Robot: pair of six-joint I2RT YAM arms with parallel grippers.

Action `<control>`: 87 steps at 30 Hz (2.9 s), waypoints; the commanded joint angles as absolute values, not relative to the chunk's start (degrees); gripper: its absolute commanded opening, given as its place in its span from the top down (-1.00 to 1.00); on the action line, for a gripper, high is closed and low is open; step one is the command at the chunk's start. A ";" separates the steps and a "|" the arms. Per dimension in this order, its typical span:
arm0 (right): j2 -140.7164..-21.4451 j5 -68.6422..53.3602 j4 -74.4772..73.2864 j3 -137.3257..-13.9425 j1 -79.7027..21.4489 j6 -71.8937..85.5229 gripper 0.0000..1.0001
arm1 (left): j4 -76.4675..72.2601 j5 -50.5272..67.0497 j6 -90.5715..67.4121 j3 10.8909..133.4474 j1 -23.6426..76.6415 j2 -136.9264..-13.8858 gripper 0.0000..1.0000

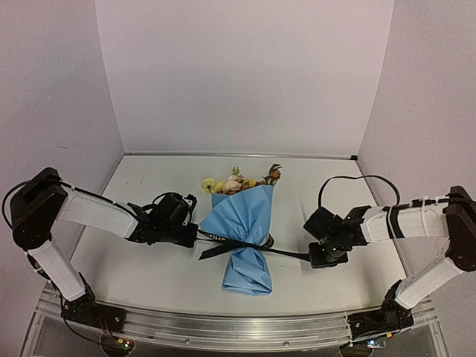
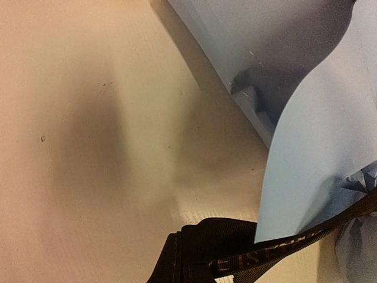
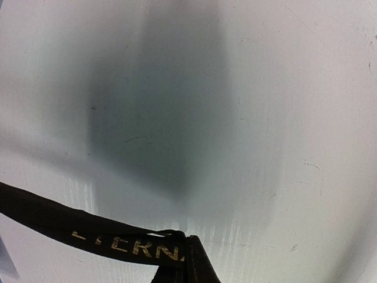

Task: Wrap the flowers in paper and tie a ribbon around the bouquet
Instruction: Tie the half-tied ribbon around the folded bouquet.

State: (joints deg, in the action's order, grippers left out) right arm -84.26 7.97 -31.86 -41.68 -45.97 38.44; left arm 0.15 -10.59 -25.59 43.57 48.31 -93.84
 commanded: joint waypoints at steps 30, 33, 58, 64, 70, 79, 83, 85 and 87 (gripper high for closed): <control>-74.19 4.68 -33.86 -27.19 -41.94 43.47 1.00 | -7.42 -16.26 -35.86 28.09 47.64 -83.56 1.00; -71.35 3.16 -38.79 -30.17 -42.18 41.57 0.51 | -9.74 -12.65 -32.58 28.82 48.15 -83.47 1.00; -99.14 -4.24 -32.17 -69.68 -54.43 51.00 -0.22 | -6.06 -0.18 -26.95 34.86 60.05 -76.17 -0.24; -102.17 -4.55 -31.48 -70.96 -55.26 53.44 -0.25 | -7.55 1.57 -27.48 39.00 61.96 -84.12 -0.25; -104.76 -5.84 -29.98 -71.85 -55.28 55.37 -0.25 | -7.43 1.49 -28.10 42.12 62.14 -90.02 -0.16; -107.65 -7.15 -28.94 -73.71 -55.29 56.30 -0.19 | -9.16 4.05 -29.78 41.69 62.30 -92.55 0.46; -107.63 -7.89 -27.67 -72.83 -55.29 57.32 0.08 | -8.99 4.43 -29.91 41.63 62.34 -92.42 0.61; -107.38 -8.17 -27.29 -72.28 -55.29 57.60 0.30 | -8.87 4.66 -29.95 41.68 62.31 -92.61 0.69; -106.97 -8.19 -26.91 -71.50 -55.28 57.79 0.56 | -8.76 4.78 -30.09 41.79 62.31 -92.84 0.76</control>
